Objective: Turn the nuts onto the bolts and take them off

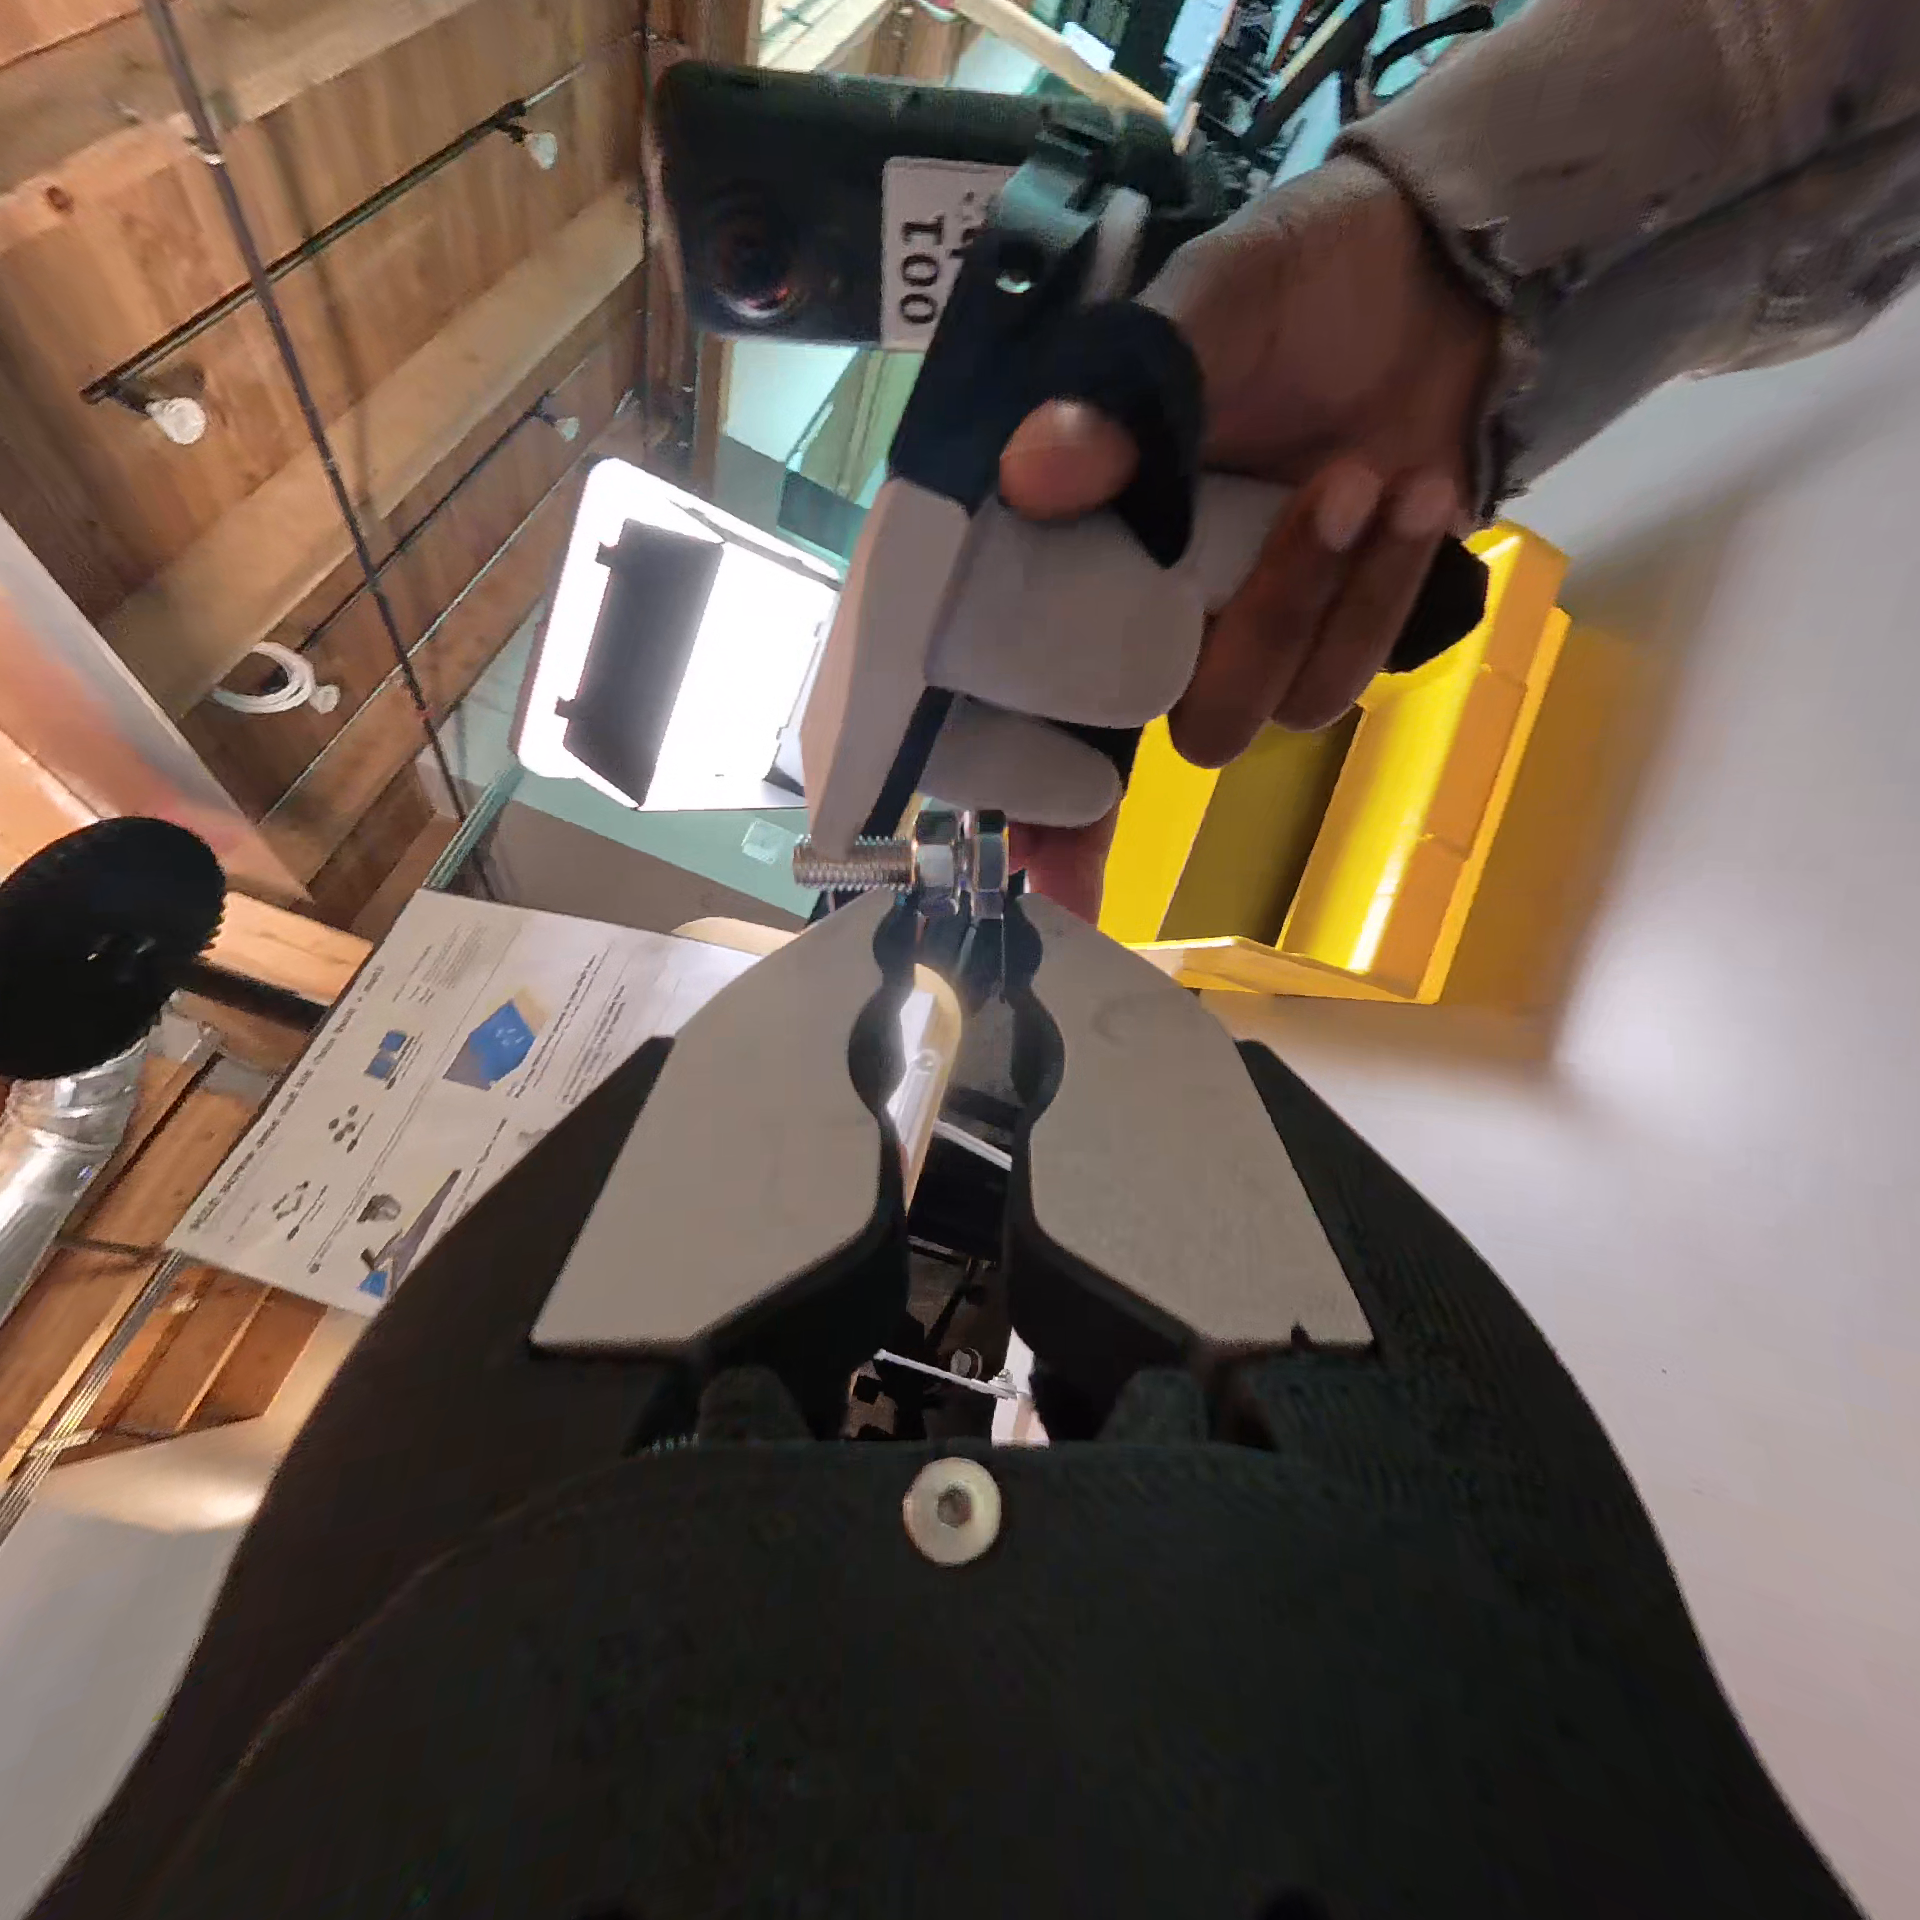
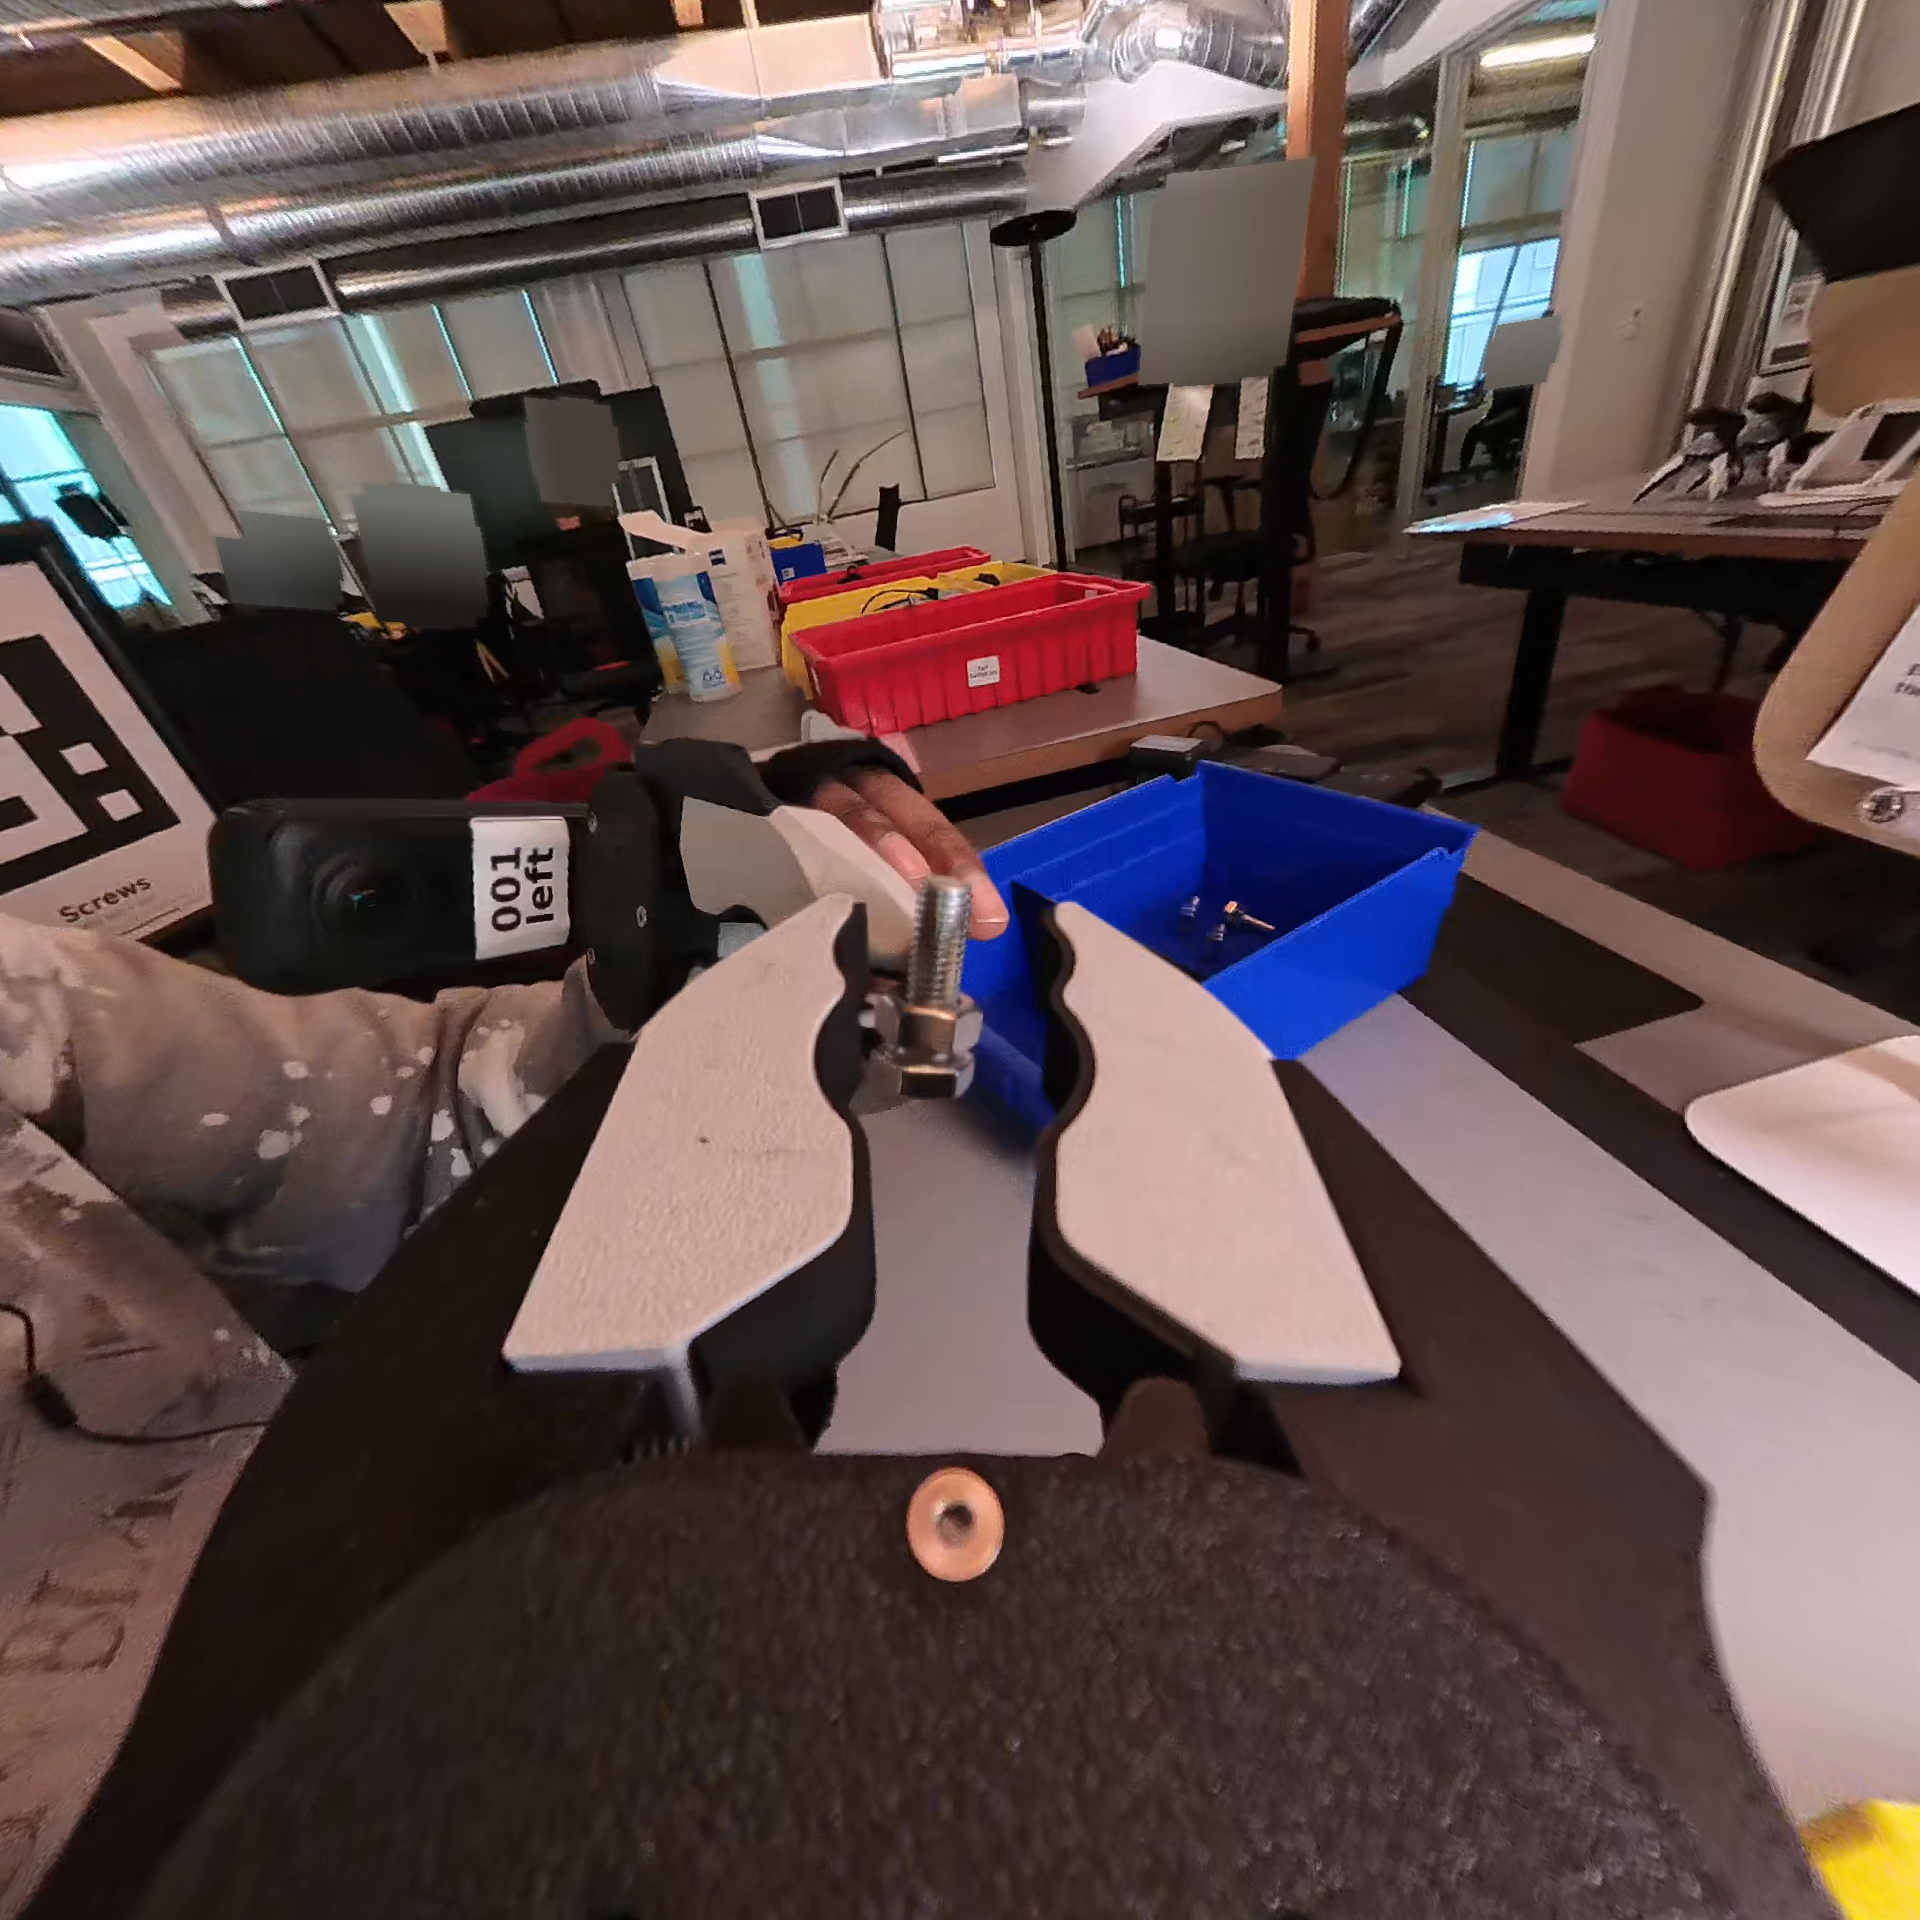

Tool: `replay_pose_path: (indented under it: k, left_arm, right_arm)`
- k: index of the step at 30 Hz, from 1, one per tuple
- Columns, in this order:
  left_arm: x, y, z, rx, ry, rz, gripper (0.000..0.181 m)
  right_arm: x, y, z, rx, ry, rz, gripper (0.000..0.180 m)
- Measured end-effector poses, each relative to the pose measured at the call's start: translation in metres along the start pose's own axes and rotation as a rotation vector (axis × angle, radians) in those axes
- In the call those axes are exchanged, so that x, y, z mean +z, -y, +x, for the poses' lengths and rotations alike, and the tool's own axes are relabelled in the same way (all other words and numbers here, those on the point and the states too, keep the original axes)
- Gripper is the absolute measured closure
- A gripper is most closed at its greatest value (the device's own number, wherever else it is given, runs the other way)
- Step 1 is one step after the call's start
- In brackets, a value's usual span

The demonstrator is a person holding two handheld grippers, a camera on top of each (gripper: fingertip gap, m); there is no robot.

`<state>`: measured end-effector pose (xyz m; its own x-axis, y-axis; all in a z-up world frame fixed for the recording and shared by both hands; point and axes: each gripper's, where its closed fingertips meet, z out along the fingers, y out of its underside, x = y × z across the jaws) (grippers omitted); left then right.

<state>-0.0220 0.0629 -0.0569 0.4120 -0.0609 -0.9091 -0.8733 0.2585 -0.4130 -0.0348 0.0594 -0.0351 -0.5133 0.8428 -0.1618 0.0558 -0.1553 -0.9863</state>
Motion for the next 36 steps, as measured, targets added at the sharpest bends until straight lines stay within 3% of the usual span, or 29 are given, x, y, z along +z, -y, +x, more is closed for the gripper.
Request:
replay_pose_path:
  k: [2, 6, 8, 12, 15, 21, 36]
  left_arm:
    - [0.003, 0.003, 0.008, 0.009, -0.025, 0.004, 0.165]
    - [0.005, 0.002, 0.012, -0.102, -0.054, 0.015, 0.166]
    - [0.006, 0.002, 0.006, -0.323, -0.071, 0.062, 0.167]
    - [0.003, 0.013, -0.011, -0.964, -0.218, 0.269, 0.161]
    - [0.007, 0.016, -0.006, -1.228, -0.354, 0.34, 0.154]
    - [0.013, 0.026, 0.015, -1.304, -0.475, 0.375, 0.155]
    - [0.013, 0.032, 0.022, -1.351, -0.53, 0.408, 0.163]
  right_arm:
    - [-0.003, -0.004, -0.002, -0.006, 0.02, -0.004, 0.169]
    - [-0.01, -0.007, -0.002, -0.046, 0.026, -0.026, 0.17]
    - [-0.015, 0.003, -0.001, -0.09, 0.027, 0.02, 0.17]
    - [-0.028, 0.028, -0.004, -0.153, 0.074, 0.161, 0.17]
    - [-0.029, 0.024, -0.007, -0.164, 0.127, 0.177, 0.17]
    - [-0.026, 0.014, -0.02, -0.121, 0.266, 0.186, 0.17]
    - [-0.024, 0.004, -0.025, -0.136, 0.298, 0.132, 0.17]
